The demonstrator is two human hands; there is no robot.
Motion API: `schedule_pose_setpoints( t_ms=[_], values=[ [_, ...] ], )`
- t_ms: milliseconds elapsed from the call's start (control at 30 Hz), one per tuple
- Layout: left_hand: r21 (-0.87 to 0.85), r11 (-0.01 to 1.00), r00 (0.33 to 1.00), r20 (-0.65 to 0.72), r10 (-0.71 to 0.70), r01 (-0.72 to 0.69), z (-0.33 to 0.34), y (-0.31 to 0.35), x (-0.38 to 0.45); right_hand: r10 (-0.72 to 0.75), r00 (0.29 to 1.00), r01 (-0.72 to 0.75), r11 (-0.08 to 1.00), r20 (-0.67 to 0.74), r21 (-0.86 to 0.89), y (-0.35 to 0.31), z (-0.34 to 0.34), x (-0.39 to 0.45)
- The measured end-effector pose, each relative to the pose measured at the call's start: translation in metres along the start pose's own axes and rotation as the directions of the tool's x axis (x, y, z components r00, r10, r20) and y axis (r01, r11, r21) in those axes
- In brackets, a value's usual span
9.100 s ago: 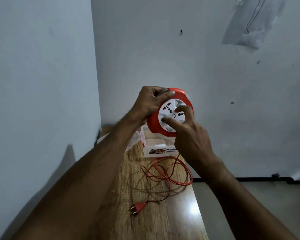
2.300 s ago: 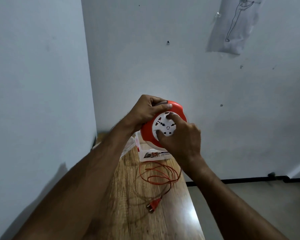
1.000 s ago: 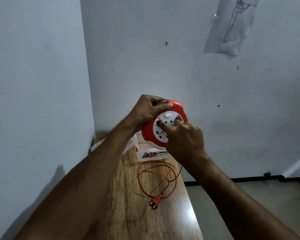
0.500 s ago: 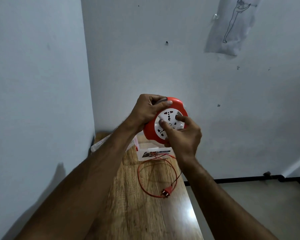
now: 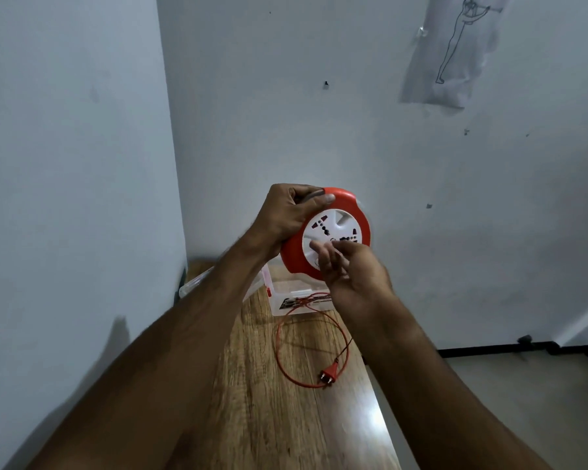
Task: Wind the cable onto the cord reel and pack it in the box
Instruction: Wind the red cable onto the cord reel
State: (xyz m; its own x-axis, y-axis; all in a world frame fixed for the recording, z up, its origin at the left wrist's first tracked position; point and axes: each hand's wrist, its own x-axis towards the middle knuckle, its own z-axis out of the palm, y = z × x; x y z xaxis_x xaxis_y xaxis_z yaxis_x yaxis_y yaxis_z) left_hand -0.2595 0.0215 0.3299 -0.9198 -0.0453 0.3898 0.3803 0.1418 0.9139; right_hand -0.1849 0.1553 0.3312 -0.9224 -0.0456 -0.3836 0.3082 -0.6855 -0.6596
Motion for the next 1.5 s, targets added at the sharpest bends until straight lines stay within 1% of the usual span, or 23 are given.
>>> schedule_pose_setpoints(
  t_ms=[33,67,100,133,167,200,233,333,433,533,667,767,867,933,1000,1067,1133,1200,1267,1333,1400,1467,1500],
  values=[
    [-0.003,1.000,1.000,-0.002,-0.007,0.007,-0.002,0.000,0.000,-0.135,0.991,0.136,0.975,0.023,-0.174,0.000,-0.003,-0.003],
    [-0.003,1.000,1.000,-0.001,-0.010,0.010,-0.003,0.000,0.000,-0.342,0.934,0.353,0.845,0.101,-0.403,0.001,-0.008,-0.004],
    [0.001,1.000,1.000,0.000,-0.014,0.014,-0.004,0.000,0.001,-0.560,0.787,0.584,0.539,0.259,-0.608,0.003,-0.015,0.000],
    [0.008,1.000,1.000,0.003,-0.016,0.016,-0.005,-0.001,0.001,-0.659,0.584,0.706,0.124,0.474,-0.697,0.003,-0.021,0.005],
    [0.017,1.000,1.000,0.006,-0.019,0.019,-0.005,-0.001,0.001,-0.618,0.416,0.701,-0.249,0.667,-0.669,0.002,-0.026,0.011],
    [0.022,0.999,1.000,0.009,-0.024,0.024,-0.005,-0.001,0.001,-0.509,0.342,0.628,-0.501,0.790,-0.595,0.001,-0.030,0.015],
    [0.020,0.999,0.999,0.016,-0.029,0.029,-0.005,0.000,0.001,-0.402,0.348,0.555,-0.640,0.847,-0.532,-0.001,-0.033,0.018],
    [-0.003,0.999,0.998,0.042,-0.042,0.042,-0.005,0.000,0.002,-0.267,0.436,0.435,-0.774,0.860,-0.461,-0.007,-0.041,0.024],
    [-0.011,0.998,0.995,0.083,-0.060,0.061,-0.006,0.001,0.002,-0.192,0.457,0.374,-0.844,0.868,-0.384,-0.009,-0.043,0.025],
    [0.010,0.999,0.992,0.116,-0.051,0.050,-0.003,0.001,0.001,-0.153,0.433,0.314,-0.898,0.888,-0.308,-0.011,-0.040,0.024],
    [0.031,0.999,0.995,0.093,-0.045,0.042,0.000,0.000,0.001,-0.138,0.325,0.234,-0.947,0.936,-0.221,-0.016,-0.036,0.035],
    [0.076,0.997,0.996,0.088,-0.025,0.018,0.002,0.001,0.003,-0.190,0.263,0.338,-0.900,0.946,-0.274,-0.017,-0.038,0.046],
    [0.039,0.999,0.998,0.060,-0.019,0.017,0.001,-0.002,0.004,-0.414,0.262,0.508,-0.709,0.872,-0.489,-0.018,-0.037,0.052],
    [-0.024,0.999,0.999,0.024,-0.033,0.033,0.003,-0.005,0.004,-0.580,0.312,0.582,-0.509,0.753,-0.634,-0.014,-0.032,0.051],
    [-0.042,0.999,0.999,-0.021,-0.034,0.033,0.008,-0.006,0.005,-0.721,0.387,0.621,-0.257,0.575,-0.740,-0.008,-0.027,0.049],
    [-0.001,1.000,0.999,-0.048,-0.012,0.012,0.012,-0.006,0.006,-0.763,0.542,0.619,0.078,0.353,-0.781,0.001,-0.022,0.047],
    [0.044,0.999,0.999,-0.043,0.016,-0.014,0.013,-0.006,0.007,-0.673,0.727,0.537,0.436,0.134,-0.722,0.008,-0.018,0.046],
    [0.047,0.998,0.999,-0.034,0.032,-0.031,0.015,-0.007,0.005,-0.455,0.888,0.349,0.765,-0.071,-0.541,0.007,-0.011,0.042],
    [0.042,0.999,0.999,-0.036,0.036,-0.034,0.018,-0.009,0.003,-0.170,0.972,0.128,0.961,-0.161,-0.246,0.003,-0.003,0.033],
    [0.024,0.999,0.999,-0.040,0.032,-0.031,0.020,-0.011,0.004,0.025,0.993,-0.021,0.999,-0.117,0.042,-0.002,0.004,0.026],
    [0.016,1.000,0.998,-0.052,0.026,-0.025,0.019,-0.010,0.005,0.103,0.994,-0.092,0.977,-0.048,0.190,-0.008,0.005,0.021],
    [-0.023,1.000,0.998,-0.061,0.004,-0.006,0.014,-0.009,0.006,0.096,0.995,-0.094,0.990,-0.019,0.110,-0.011,0.002,0.012],
    [-0.045,0.999,0.998,-0.063,-0.011,0.009,0.010,-0.008,0.006,0.038,0.999,-0.038,0.999,-0.015,-0.020,-0.012,-0.001,0.009]
  ],
)
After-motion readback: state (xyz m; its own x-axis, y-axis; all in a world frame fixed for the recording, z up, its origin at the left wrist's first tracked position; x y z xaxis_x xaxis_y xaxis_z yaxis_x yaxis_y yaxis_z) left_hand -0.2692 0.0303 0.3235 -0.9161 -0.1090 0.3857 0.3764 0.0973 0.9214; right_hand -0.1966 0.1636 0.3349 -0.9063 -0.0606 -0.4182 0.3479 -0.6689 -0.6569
